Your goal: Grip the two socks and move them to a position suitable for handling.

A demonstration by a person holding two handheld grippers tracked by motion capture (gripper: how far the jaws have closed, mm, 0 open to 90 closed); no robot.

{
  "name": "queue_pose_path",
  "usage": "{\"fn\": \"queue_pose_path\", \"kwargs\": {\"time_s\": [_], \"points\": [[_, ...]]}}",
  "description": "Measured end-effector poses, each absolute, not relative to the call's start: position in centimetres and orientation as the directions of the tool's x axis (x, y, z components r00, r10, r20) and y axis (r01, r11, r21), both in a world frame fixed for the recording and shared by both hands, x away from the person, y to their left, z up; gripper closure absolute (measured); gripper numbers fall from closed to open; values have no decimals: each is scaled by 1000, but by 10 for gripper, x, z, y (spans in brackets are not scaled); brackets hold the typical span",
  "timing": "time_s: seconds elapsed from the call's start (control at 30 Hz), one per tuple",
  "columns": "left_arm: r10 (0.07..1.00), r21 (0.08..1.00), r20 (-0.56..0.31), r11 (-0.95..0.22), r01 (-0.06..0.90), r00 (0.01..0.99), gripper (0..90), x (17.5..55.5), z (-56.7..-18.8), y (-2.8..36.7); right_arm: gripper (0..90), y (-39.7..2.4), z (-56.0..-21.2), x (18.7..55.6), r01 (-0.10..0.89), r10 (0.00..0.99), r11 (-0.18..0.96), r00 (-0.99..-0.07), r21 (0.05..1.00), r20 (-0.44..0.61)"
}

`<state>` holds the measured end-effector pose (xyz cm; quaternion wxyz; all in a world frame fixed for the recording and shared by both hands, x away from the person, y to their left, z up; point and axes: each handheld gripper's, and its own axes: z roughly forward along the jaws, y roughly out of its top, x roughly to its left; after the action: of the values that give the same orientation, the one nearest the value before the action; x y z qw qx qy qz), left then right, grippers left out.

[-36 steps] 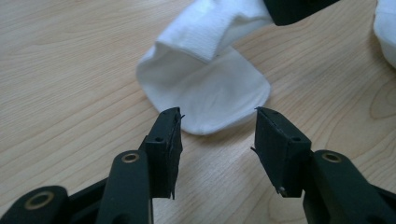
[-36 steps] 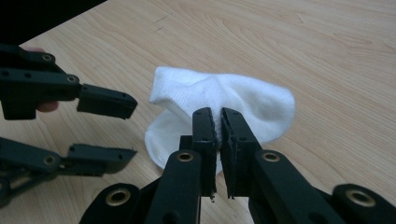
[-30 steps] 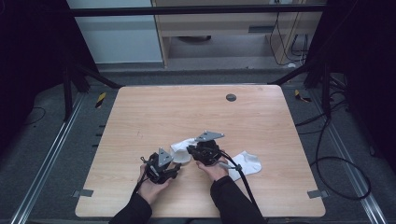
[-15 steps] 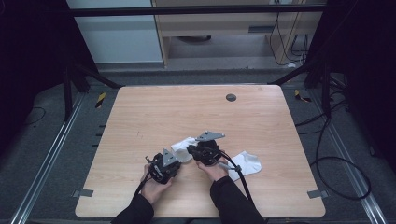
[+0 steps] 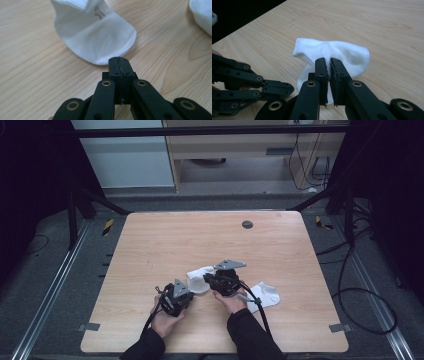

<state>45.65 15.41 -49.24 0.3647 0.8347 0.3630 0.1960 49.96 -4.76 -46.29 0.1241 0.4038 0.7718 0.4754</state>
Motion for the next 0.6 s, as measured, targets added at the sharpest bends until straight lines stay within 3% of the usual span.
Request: {"fn": "queue_pose_path", "kwargs": {"time_s": [0.1,0.27,0.37,0.6], "points": [[757,782,65,-444,438,650,895,454,-490,155,847,-50,-462,499,510,748,218,-634,832,193],[751,796,68,-438,418,657,675,457,-492,148,847,-52,-465,500,524,754,211,-624,825,204],[742,797,71,-444,409,666,617,461,-495,143,847,-52,-465,501,529,754,205,-622,823,212],[719,795,88,-467,386,689,604,469,-498,135,847,-53,-465,502,537,754,198,-618,820,223]]}}
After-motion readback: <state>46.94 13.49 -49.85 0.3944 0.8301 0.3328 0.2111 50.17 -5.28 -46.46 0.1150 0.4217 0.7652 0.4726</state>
